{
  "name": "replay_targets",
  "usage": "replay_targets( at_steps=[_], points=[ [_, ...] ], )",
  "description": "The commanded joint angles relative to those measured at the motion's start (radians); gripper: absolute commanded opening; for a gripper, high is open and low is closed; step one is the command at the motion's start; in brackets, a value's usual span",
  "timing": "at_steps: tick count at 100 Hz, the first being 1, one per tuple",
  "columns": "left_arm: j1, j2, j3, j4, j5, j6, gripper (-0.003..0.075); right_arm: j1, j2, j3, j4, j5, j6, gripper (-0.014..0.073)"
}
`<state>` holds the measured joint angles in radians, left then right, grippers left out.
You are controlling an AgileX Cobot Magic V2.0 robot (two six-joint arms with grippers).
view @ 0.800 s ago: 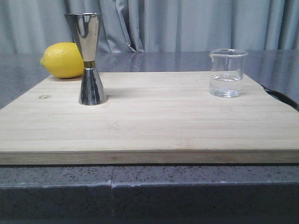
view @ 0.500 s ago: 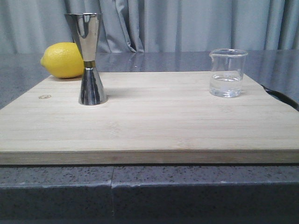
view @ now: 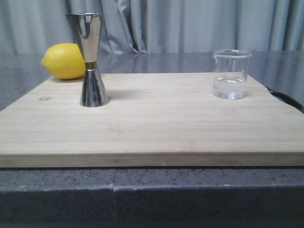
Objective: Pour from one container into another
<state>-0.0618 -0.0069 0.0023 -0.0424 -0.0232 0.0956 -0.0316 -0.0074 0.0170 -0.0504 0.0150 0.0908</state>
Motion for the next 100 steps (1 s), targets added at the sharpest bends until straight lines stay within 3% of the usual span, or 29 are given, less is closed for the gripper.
replay_targets(
  at_steps=[1, 27, 44, 53, 79, 100],
  points=[
    [0.003, -0.024, 0.006, -0.008, -0.079, -0.002, -0.0019, -0.004, -0.024, 0.025, 0.0, -0.085, -0.012, -0.0065],
    [0.003, -0.024, 0.006, -0.015, -0.082, -0.005, -0.0019, -0.004, -0.024, 0.025, 0.0, -0.097, -0.012, -0.0065],
    [0.003, -0.024, -0.017, -0.12, -0.075, -0.005, -0.0019, -0.004, -0.024, -0.005, 0.0, -0.077, -0.012, -0.0065],
    [0.003, -0.024, -0.064, -0.183, -0.044, -0.005, -0.0019, -0.004, -0.022, -0.064, 0.0, -0.009, -0.012, -0.0065],
    [0.003, 0.075, -0.302, -0.161, 0.195, -0.003, -0.0019, -0.004, 0.1, -0.313, -0.023, 0.285, -0.012, -0.0065],
    [0.003, 0.23, -0.477, -0.055, 0.298, -0.001, -0.0019, -0.004, 0.244, -0.471, -0.078, 0.351, -0.014, -0.0065]
  ],
)
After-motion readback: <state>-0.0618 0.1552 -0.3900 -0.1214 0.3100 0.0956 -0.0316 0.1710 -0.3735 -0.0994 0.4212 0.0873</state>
